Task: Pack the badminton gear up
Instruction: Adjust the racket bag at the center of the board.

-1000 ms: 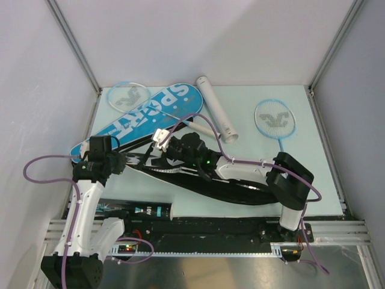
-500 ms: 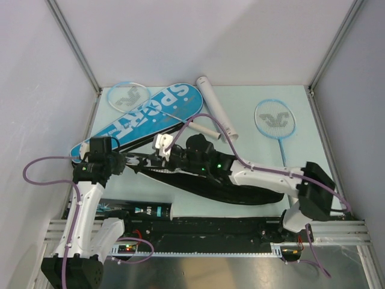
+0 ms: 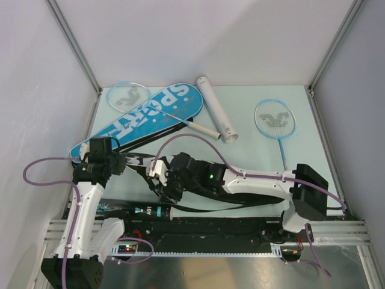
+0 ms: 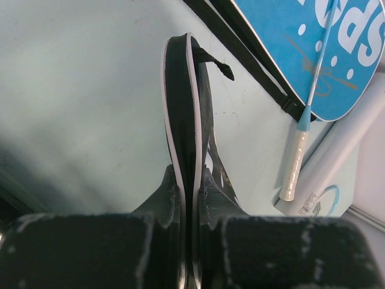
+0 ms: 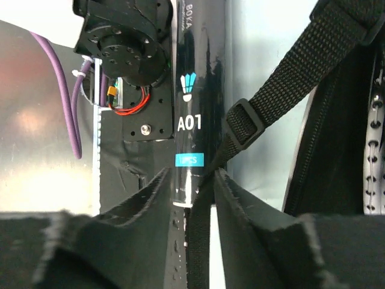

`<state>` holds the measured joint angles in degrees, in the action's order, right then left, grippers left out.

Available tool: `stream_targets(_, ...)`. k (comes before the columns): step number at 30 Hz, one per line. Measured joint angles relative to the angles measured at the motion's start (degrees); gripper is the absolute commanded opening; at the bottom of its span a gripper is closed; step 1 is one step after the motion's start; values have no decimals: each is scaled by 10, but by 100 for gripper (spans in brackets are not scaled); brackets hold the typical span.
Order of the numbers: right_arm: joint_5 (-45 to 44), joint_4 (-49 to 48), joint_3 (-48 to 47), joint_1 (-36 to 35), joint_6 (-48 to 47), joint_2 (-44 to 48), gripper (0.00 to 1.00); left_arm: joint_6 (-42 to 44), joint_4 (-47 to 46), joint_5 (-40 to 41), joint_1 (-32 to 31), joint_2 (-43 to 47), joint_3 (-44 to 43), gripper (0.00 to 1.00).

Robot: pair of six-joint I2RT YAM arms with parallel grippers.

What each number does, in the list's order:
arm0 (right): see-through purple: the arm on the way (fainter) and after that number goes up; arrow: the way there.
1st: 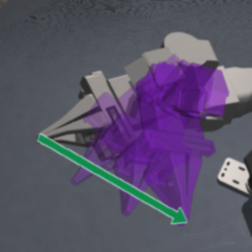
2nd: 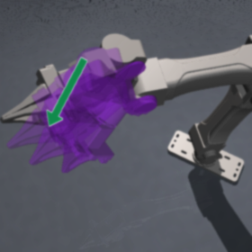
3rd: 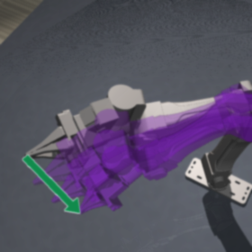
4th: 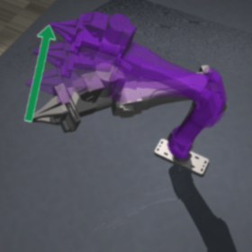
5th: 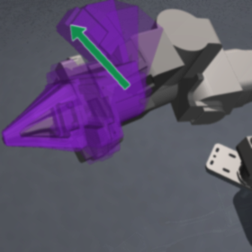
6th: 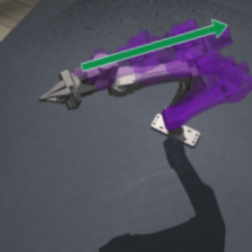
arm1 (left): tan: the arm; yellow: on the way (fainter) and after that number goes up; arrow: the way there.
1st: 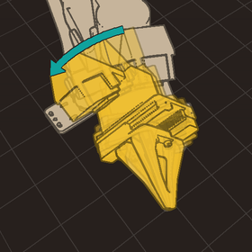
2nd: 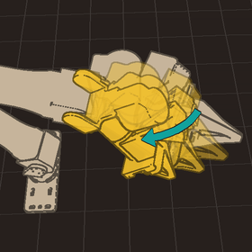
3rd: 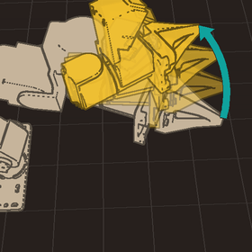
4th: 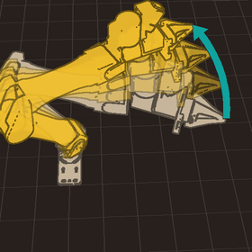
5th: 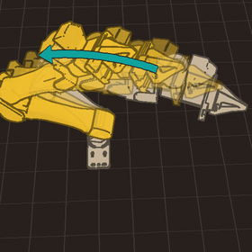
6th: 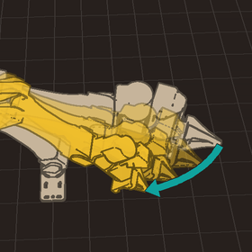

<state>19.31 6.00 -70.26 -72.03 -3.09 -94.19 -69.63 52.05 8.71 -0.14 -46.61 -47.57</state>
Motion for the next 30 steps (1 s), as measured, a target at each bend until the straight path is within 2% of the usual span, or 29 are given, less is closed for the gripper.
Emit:
stream_targets(7,2,18,0,28,75,27,46,-2,8,-1,0,7,0,0)
stream_targets(12,26,-49,-7,83,154,46,50,-4,10,-3,0,10,0,0)
stream_targets(16,24,-90,-24,101,197,39,45,-4,11,-5,0,11,0,0)
stream_targets(24,37,-111,-155,118,226,-89,37,-4,15,-21,0,27,0,0)
stream_targets(27,48,-110,-172,120,229,-130,31,-4,19,-28,0,33,0,0)
stream_targets(30,59,-109,-179,118,231,-162,29,-4,22,-33,0,37,0,0)
